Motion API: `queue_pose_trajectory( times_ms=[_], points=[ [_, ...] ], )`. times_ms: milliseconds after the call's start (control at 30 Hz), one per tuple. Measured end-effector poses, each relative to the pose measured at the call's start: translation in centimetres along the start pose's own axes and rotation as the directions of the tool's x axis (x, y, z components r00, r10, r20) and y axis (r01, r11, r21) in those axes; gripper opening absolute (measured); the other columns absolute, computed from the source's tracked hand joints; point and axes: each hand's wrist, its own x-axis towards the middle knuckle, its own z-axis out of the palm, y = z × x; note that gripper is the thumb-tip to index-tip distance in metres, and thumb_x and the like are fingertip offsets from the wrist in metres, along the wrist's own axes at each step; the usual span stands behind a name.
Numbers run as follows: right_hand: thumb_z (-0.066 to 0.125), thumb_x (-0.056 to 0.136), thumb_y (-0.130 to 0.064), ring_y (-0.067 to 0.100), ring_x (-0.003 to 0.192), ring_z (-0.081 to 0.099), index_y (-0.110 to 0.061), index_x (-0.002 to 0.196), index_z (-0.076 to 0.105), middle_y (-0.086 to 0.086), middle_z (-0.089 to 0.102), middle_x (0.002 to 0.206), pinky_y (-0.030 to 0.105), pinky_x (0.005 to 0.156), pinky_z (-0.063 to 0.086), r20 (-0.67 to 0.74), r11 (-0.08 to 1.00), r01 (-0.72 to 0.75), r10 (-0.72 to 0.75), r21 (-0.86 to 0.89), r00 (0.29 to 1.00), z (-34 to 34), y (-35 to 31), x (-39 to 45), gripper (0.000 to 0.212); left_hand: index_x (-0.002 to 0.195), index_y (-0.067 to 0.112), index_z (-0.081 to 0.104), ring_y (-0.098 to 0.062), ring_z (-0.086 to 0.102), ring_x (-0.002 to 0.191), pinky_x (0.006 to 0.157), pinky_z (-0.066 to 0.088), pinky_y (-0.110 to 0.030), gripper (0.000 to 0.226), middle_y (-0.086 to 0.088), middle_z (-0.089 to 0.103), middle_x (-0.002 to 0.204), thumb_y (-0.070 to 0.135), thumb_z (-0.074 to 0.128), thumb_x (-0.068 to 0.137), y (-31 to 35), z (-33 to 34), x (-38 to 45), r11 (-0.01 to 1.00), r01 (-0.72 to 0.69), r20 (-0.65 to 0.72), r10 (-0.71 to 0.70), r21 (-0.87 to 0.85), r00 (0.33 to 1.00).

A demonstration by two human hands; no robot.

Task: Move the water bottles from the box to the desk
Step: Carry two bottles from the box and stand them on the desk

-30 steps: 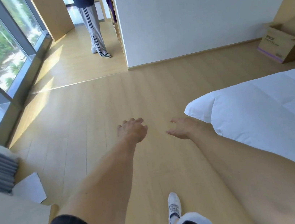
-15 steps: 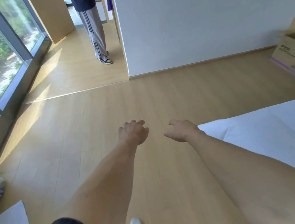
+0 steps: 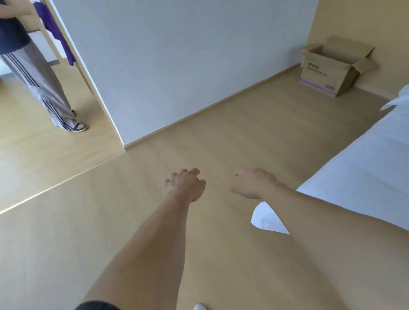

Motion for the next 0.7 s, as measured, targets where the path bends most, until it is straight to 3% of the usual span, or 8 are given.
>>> queue_pose_trajectory(
  times_ms=[367,700],
  points=[
    [0.048,0.093,-0.056,0.026,0.13,0.05,-0.03,0.149,0.04,0.001,0.054,0.142,0.037,0.101,0.045,-0.032,0.979,-0.182,0.185,0.089,0.982,-4.9,0.6,9.4,0.062,0.152,0.035,0.036,-0.029,0.038,0.137,0.109,0.03,-0.042,0.051,-0.002,0.043,0.151,0.041,0.037,0.101,4.4,-4.4,13.7,0.97,-0.231,0.07,0.226,0.076,0.972],
    [0.05,0.091,-0.059,0.026,0.132,0.052,-0.029,0.144,0.046,0.003,0.056,0.143,0.037,0.105,0.044,-0.047,0.961,-0.232,0.242,0.152,0.969,-10.5,5.8,25.9,0.061,0.152,0.036,0.036,-0.028,0.039,0.136,0.111,0.03,-0.042,0.051,-0.001,0.043,0.151,0.042,0.037,0.101,11.1,-8.6,29.6,0.949,-0.286,0.069,0.278,0.136,0.958]
  ],
)
